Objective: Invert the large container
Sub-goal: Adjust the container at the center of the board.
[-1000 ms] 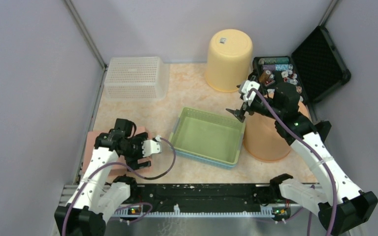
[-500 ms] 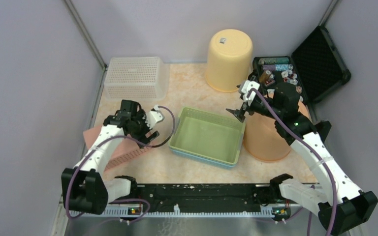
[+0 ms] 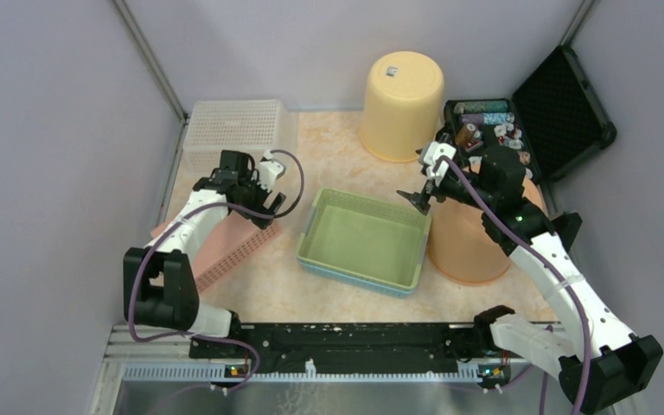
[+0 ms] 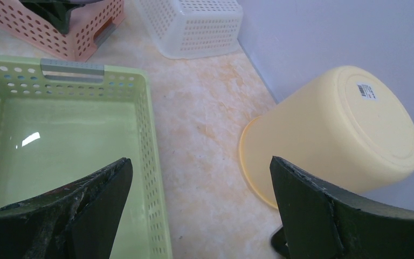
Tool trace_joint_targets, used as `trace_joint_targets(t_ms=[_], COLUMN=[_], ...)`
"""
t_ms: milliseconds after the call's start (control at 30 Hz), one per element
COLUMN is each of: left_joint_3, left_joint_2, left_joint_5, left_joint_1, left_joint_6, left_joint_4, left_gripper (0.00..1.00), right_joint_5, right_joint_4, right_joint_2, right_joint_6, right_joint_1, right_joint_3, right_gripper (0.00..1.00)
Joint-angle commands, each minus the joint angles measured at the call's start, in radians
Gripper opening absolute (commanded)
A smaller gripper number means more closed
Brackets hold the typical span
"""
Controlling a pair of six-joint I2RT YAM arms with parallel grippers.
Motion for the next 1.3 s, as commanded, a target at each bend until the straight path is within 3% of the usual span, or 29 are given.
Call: trace_joint_targets(t_ms=[0,133,300,533,700,967,1267], left_joint_3=[0.03,0.079,0.123,0.135,0.127,0.161,0.122], left_joint_2=[0.096,0.099,-0.023,-0.165,-0.174,-0.015,0.069], left_joint_5=[0.091,0.153,0.187,0.021,-0.02,0.044,-0.003], left_joint_1=[0.006,0.008,0.009,0.045,0.168,0.435,0.556], left_joint_6=[-0.171,-0.209,-0.148,-0.058,-0.07,-0.12,-0.118], left_joint_4=[-0.027,-0.022,-0.015,0.003,0.084,0.22,0.306], left_gripper=[0.99,0.99,0.99,0.99,0.99,0.99,0.99], right_joint_5=[-0.004,0.004,0.006,0.003,-0.006,-0.025,-0.037], right_joint_4=[0.039,0.039,0.043,0.044,0.044,0.046,0.053], right_joint_2=[-0.01,-0.011,-0.008,0.003,0.001,-0.012,-0.01], right_joint_6=[-0.006,-0.01,-0.013,-0.013,-0.009,-0.006,-0.006], right_joint_1=[-0.009,-0.008,-0.008,-0.008,-0.007,-0.008,-0.008], right_joint_3=[-0.002,-0.005,-0.008,-0.006,-0.005,-0.015,-0.026], right_gripper=[0.99,0.99,0.99,0.99,0.99,0.99,0.99])
